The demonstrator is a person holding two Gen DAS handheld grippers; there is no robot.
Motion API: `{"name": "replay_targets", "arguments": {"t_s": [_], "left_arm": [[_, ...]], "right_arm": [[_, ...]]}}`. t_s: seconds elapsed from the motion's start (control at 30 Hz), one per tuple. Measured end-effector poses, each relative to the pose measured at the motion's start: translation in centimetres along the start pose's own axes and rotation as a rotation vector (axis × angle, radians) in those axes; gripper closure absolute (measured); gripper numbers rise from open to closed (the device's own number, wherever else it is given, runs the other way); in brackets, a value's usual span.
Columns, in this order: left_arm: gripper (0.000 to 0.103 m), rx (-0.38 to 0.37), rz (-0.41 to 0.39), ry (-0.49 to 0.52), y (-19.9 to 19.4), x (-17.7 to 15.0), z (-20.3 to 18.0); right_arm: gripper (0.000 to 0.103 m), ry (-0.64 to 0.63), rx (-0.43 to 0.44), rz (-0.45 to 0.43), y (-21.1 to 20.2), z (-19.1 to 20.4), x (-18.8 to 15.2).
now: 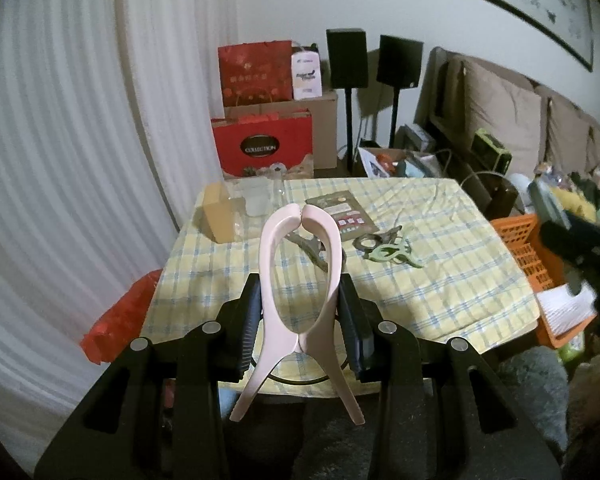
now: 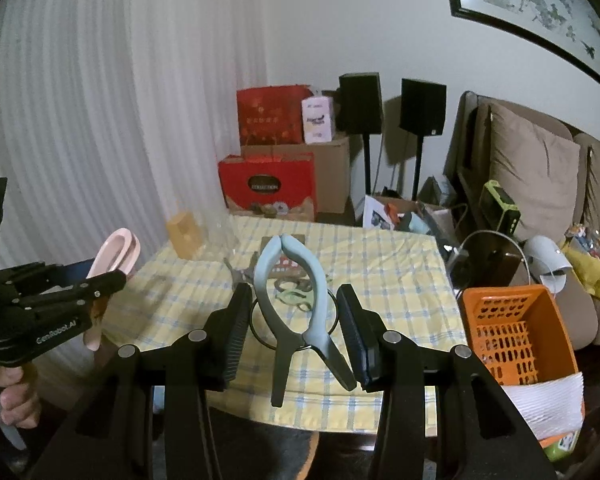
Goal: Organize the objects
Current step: 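Carry the pink clip left and grey-blue clip right away from the table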
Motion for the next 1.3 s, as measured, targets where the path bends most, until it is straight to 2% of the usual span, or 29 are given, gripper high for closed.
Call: {"name": "replay_targets", "arguments": {"t_s": [0.23, 0.77, 1.3], "left_arm": [[0.069, 0.018, 0.016, -0.001, 0.0, -1.0, -0.5], [0.069, 0.045, -0.03, 0.03, -2.2, -0.7, -2.9], [0.068, 0.037, -0.015, 0.048, -2.1, -1.3, -4.7]], "right_arm": [[0.059, 0.003, -0.007, -0.034, -1.9, -0.7, 0.2], [0.059, 0.07, -0.007, -0.086, -5.7, -3.9, -0.9], [0.059, 0.112, -0.011, -0.086, -7.6, -6.1, -3.4]]}}
Point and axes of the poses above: each gripper's, at about its wrist camera, not at the fingertips, and y roughly the way its jaws point, z to its left, x to its top, the point moved 1 cm from there along y, roughly the way its jaws point, and after that the axes turned 11 degrees about x, right-handed, at the moved point
